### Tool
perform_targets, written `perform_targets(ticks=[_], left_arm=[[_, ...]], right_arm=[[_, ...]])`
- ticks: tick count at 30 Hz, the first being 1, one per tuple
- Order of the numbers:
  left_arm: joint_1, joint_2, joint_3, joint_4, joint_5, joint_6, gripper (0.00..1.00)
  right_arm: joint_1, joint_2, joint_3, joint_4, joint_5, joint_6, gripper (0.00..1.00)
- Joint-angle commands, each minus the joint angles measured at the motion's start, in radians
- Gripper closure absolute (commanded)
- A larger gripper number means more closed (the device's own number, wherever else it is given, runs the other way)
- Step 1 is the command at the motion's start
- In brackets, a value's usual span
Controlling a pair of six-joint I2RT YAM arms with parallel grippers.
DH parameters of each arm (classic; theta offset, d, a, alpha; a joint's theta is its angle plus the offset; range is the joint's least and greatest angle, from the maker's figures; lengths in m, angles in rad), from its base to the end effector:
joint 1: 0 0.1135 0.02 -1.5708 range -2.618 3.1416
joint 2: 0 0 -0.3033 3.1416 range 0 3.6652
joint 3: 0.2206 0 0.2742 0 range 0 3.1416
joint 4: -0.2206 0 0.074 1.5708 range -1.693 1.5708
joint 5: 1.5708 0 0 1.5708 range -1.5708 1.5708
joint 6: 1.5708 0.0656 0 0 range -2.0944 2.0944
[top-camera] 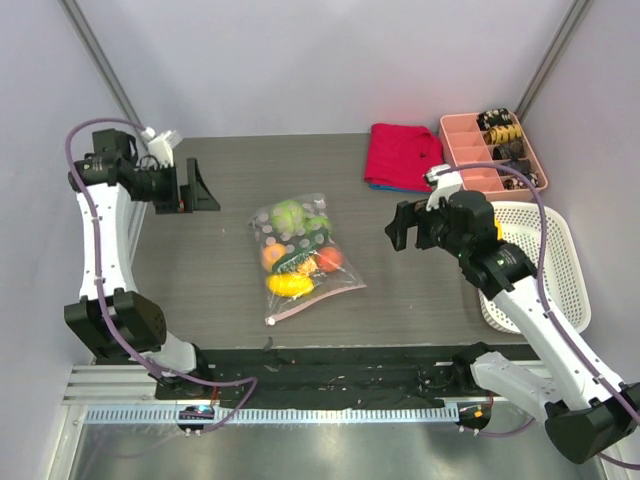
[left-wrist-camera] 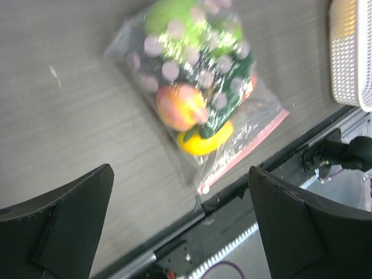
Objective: Place the food in the zip-top bag and seal the zipper
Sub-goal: Reset both arms
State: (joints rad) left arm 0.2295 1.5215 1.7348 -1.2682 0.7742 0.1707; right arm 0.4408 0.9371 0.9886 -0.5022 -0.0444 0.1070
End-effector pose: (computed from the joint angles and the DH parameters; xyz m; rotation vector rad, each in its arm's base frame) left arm 0.3157 0.0267 0.4265 0.1853 2.3784 -0.8233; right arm 0.2069 0.1008 0.3708 -0.3674 2.0098 0.3901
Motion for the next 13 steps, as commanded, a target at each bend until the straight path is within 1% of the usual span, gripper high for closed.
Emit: perform_targets(ticks=[1, 4, 5, 6, 8, 10, 13], left_arm=[[-0.005, -0.052, -0.186, 0.002, -0.102, -0.008, 0.0], [-0.005, -0.112, -0.309, 0.105, -0.2, -0.002, 0.0], [-0.005, -0.124, -0.366, 0.119, -0.22, 0.007, 0.0], [-0.009, -0.136, -0.386, 0.124, -0.246, 0.015, 0.0], [-0.015, -0.147, -0.412, 0.133, -0.262, 0.015, 0.0], [-0.027, -0.153, -0.406, 0.128, -0.302, 0.013, 0.0], [-0.048, -0.152, -0.353, 0.119, -0.322, 0.004, 0.0]], right_arm=[[-0.073, -0.015, -0.036, 0.045, 0.012, 0.175, 0.0], [-0.105, -0.052, -0.102, 0.063, -0.002, 0.191, 0.0], [-0.114, -0.07, -0.116, 0.07, -0.005, 0.192, 0.01], [-0.129, -0.08, -0.135, 0.073, -0.006, 0.195, 0.0], [-0.14, -0.095, -0.148, 0.074, -0.009, 0.192, 0.0], [-0.148, -0.107, -0.151, 0.077, -0.006, 0.186, 0.0], [-0.151, -0.104, -0.134, 0.08, -0.003, 0.186, 0.0]])
